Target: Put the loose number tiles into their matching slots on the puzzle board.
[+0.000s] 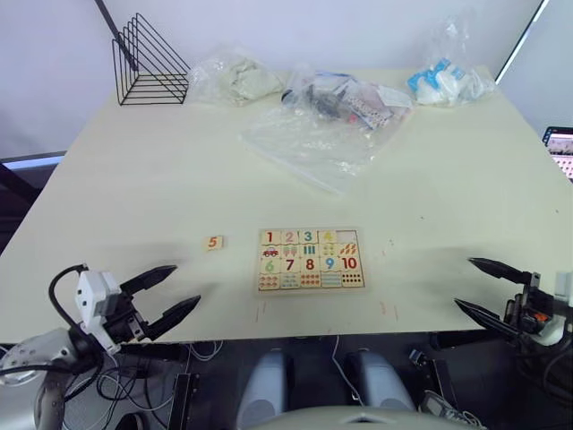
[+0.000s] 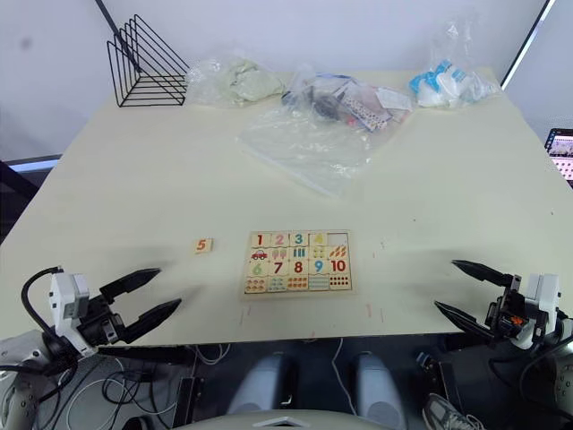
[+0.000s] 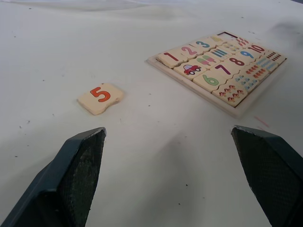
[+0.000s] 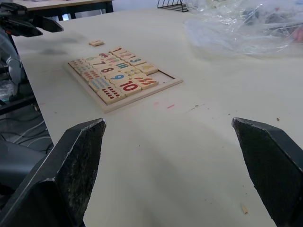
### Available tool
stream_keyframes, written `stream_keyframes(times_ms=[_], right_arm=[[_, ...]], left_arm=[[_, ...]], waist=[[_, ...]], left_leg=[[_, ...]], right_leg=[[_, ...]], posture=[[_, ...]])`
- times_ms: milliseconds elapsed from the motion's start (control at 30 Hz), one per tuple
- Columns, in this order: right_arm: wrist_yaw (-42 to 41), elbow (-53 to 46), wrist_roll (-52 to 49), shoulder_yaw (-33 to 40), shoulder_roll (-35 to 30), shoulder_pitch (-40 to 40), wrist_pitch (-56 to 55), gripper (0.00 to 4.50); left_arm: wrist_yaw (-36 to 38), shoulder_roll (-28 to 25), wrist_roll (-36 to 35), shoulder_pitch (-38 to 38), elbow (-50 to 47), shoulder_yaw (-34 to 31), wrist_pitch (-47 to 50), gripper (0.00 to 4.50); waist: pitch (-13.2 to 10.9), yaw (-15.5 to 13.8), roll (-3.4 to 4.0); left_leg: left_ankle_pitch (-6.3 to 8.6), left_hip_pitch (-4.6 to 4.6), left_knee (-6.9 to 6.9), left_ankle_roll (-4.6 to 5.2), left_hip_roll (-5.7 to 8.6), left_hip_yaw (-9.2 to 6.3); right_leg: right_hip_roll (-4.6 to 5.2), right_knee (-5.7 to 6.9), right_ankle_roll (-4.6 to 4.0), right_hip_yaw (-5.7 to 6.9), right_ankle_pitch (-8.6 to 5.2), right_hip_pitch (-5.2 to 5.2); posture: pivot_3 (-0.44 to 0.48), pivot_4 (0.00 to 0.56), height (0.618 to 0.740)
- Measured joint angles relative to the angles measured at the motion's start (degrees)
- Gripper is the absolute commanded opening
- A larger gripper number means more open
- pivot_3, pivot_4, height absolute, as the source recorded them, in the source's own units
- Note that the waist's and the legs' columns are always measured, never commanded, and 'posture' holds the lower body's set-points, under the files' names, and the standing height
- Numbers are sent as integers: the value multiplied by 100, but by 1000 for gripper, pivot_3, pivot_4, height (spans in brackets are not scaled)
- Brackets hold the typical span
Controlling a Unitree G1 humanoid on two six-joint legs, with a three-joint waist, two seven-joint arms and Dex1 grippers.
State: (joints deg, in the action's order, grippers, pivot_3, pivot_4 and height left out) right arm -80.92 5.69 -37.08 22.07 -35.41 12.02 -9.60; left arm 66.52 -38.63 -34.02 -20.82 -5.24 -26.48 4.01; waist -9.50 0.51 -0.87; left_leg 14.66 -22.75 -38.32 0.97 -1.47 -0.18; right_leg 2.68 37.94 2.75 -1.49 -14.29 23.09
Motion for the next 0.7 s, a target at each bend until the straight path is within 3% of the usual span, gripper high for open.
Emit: stream_keyframes(times_ms=[333,700], right_arm=[[-12,156,16,1,-1,-29,-68,4500],[-24,155,19,11,0,-54,-114,4500]], left_arm=[[14,-55,15,228,55,1,5,4470],[403,-389,168,839,819,45,-90,4470]], waist=[[0,4,0],[0,3,0]], left_leg=[[0,0,0,0,8,3],[0,0,0,0,11,3]], right_leg=[[-1,0,0,0,0,0],[-2,1,0,3,0,0]], posture=[[0,150,740],[0,150,740]])
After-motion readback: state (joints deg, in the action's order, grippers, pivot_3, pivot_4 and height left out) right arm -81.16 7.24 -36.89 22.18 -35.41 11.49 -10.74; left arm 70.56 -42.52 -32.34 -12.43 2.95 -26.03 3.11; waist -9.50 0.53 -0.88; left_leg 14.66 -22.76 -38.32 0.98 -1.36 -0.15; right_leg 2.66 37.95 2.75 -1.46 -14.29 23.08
